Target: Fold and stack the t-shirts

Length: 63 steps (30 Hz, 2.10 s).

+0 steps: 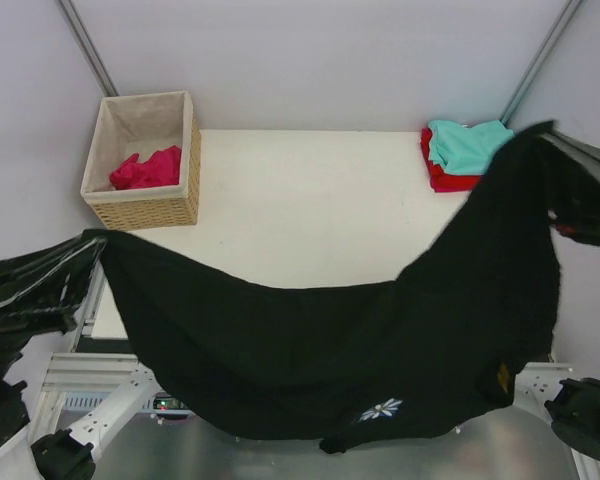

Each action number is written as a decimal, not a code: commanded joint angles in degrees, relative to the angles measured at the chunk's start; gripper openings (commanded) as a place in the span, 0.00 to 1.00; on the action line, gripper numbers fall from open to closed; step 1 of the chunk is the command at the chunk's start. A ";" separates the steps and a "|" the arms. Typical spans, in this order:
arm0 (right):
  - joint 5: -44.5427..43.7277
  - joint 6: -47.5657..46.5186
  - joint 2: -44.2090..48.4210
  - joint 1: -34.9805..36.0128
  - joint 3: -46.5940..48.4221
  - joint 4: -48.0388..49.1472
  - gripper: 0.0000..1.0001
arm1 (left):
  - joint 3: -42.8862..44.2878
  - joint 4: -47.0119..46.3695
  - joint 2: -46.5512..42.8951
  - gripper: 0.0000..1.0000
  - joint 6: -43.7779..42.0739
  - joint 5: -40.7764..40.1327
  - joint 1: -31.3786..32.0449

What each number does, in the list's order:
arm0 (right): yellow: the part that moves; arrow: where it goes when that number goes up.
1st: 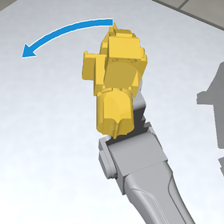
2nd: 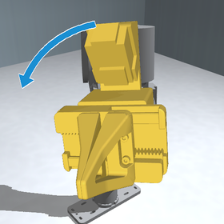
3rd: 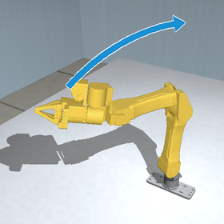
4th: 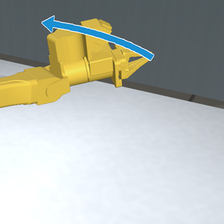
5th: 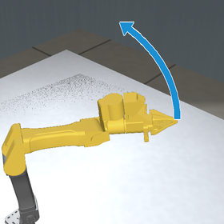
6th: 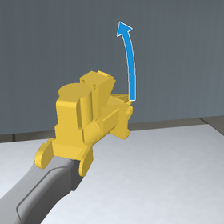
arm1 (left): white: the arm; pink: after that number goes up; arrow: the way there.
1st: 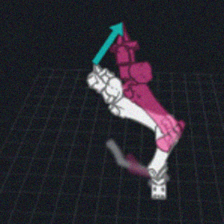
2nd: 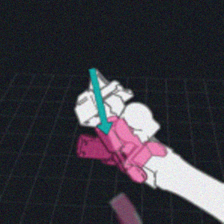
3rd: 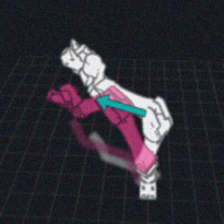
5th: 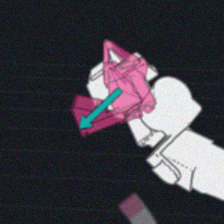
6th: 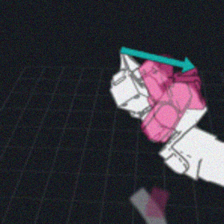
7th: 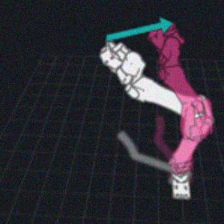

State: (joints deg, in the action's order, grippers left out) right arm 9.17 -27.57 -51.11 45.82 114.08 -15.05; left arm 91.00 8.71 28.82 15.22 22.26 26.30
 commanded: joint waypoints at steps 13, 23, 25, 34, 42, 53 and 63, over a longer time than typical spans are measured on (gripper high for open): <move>-3.99 20.17 -19.36 -24.63 -42.61 24.18 0.01 | -38.94 -19.85 9.58 0.00 -8.63 -33.31 0.15; 0.58 25.37 -39.23 -38.17 -38.59 26.39 0.01 | -39.15 -27.95 38.90 0.00 0.94 -36.84 -7.93; 1.46 26.07 -42.39 -39.14 -34.73 25.95 0.01 | -37.05 -29.27 42.79 0.00 2.08 -36.85 -9.33; 3.31 29.06 -61.28 -39.85 -12.09 20.07 0.01 | -18.68 -23.14 63.63 0.00 7.63 -38.17 -15.32; 5.33 33.02 -79.90 -39.85 10.79 12.68 0.01 | -7.61 -19.35 75.41 0.00 9.47 -41.42 -17.78; 5.07 36.45 -88.38 -38.00 20.93 13.46 0.29 | 1.10 -13.98 83.85 0.02 12.64 -43.62 -19.27; 3.23 29.51 -64.53 -35.55 3.28 16.54 0.96 | -1.51 -15.30 71.84 0.99 12.46 -35.47 -19.19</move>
State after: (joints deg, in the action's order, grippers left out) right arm 13.06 5.37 -135.70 8.54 124.33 -2.94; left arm 90.85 -4.58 112.03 26.87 -19.22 7.40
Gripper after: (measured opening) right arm 0.960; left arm 0.990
